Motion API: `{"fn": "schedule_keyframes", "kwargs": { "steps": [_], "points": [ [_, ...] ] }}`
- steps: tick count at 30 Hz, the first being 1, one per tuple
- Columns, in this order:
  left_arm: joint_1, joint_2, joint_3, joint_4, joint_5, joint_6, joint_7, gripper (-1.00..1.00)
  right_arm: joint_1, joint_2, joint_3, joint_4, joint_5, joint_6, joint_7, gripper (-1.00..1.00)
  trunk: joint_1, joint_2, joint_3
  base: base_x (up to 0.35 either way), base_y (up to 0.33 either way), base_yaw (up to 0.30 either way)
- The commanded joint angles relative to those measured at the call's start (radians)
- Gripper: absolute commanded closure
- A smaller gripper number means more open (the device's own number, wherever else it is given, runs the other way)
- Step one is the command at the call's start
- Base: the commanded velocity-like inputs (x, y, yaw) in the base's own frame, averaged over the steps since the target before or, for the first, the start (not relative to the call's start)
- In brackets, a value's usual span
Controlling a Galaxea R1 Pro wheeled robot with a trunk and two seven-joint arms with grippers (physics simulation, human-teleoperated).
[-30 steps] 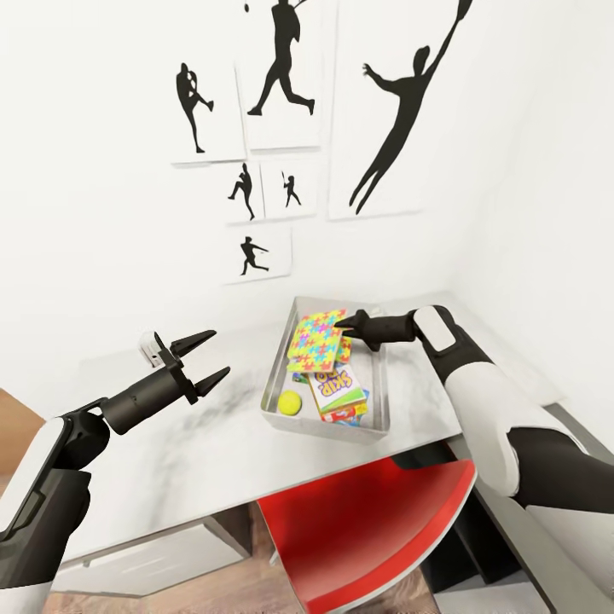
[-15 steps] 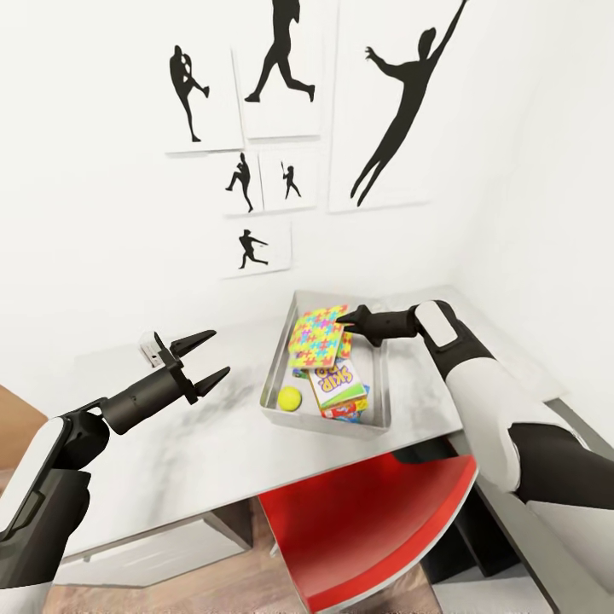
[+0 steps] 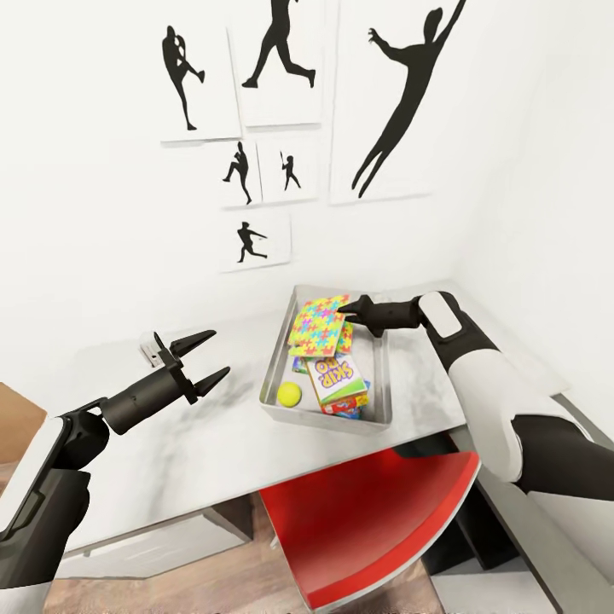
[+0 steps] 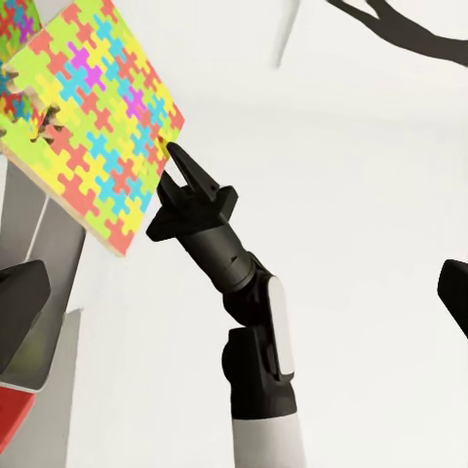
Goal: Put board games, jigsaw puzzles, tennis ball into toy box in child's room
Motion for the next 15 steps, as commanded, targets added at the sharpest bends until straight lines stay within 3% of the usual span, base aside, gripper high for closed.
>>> {"fn": "schedule_keyframes", "kwargs": {
  "steps": [1,15],
  "points": [
    [-0.001,0.0,0.001,-0.001,0.011,0.002,0.01,-1.0,-0.001,0.0,-0.005,0.0,0.01,0.005,0.009,1.0,0.0,-0.002,-0.003,0.0,0.0,0.0],
    [-0.001,0.0,0.001,-0.001,0.011,0.002,0.01,-1.0,-0.004,0.003,-0.007,-0.001,0.008,0.005,0.009,1.0,0.0,-0.002,-0.026,0.0,0.0,0.0]
  ]
}}
